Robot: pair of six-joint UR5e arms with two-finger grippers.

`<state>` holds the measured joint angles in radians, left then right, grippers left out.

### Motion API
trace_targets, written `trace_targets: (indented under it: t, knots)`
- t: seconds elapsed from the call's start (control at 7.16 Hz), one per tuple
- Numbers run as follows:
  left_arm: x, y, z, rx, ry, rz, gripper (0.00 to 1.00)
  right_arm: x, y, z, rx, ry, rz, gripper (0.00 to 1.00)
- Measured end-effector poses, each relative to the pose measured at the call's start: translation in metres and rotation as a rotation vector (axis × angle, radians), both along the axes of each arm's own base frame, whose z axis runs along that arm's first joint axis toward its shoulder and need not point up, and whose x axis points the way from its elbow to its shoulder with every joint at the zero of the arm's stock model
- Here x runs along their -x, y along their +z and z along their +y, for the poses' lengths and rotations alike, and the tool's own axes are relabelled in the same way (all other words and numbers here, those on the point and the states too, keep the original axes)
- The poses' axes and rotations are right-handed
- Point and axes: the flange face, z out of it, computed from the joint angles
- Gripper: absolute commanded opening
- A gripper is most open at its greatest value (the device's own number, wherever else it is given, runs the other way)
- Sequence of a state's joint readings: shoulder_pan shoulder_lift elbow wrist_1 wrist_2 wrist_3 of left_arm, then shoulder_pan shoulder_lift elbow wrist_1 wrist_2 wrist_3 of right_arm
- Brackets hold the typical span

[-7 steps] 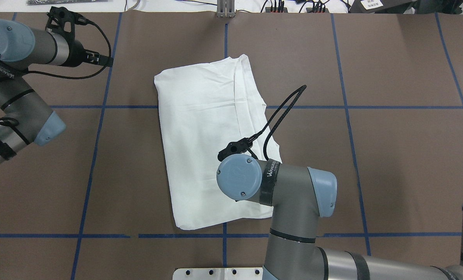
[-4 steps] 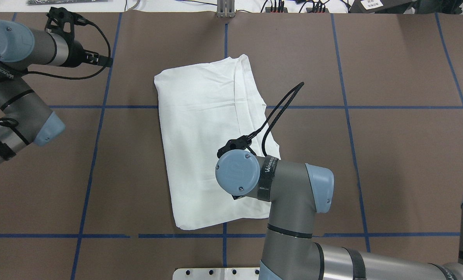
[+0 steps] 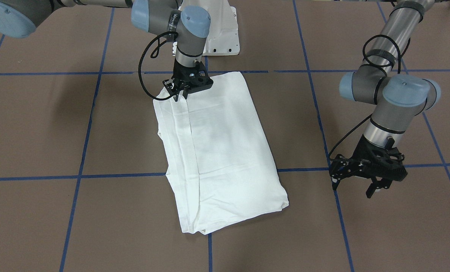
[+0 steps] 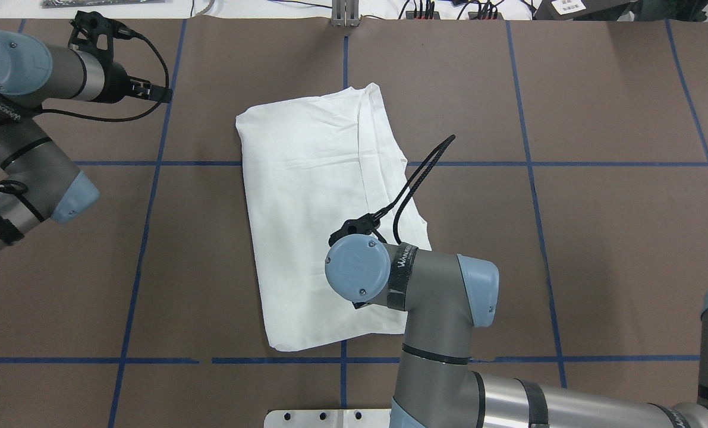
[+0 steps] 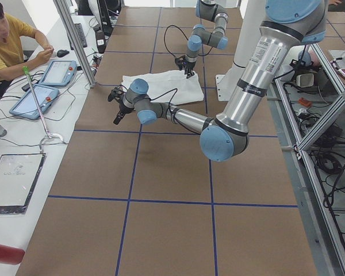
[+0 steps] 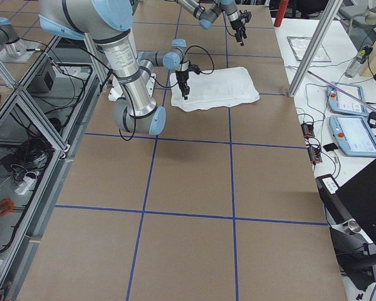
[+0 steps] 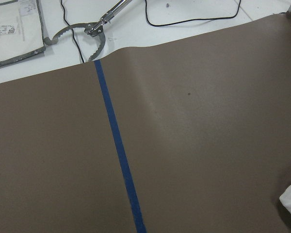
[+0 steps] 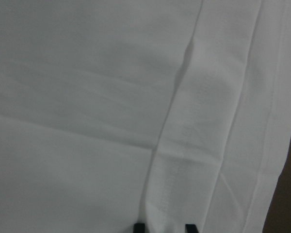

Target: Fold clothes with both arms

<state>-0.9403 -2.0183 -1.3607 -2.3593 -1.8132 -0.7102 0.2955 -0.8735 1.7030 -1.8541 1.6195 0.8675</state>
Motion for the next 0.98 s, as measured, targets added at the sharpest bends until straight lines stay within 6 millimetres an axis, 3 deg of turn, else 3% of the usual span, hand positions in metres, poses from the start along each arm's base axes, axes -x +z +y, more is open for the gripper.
trace_targets:
  t: [0.56, 0.84, 0.98]
  knots:
    - [0.0, -0.002, 0.001, 0.005, -0.006, 0.01, 1.0, -0.024, -0.007, -0.003, 0.011, 0.024, -0.009, 0.0]
    - [-0.004, -0.001, 0.005, 0.009, -0.001, 0.013, 1.0, -0.059, 0.016, -0.002, 0.046, 0.096, -0.016, 0.0]
    - [-0.005, -0.001, 0.007, 0.009, 0.002, 0.014, 1.0, -0.075, 0.032, 0.004, 0.081, 0.155, -0.015, 0.21]
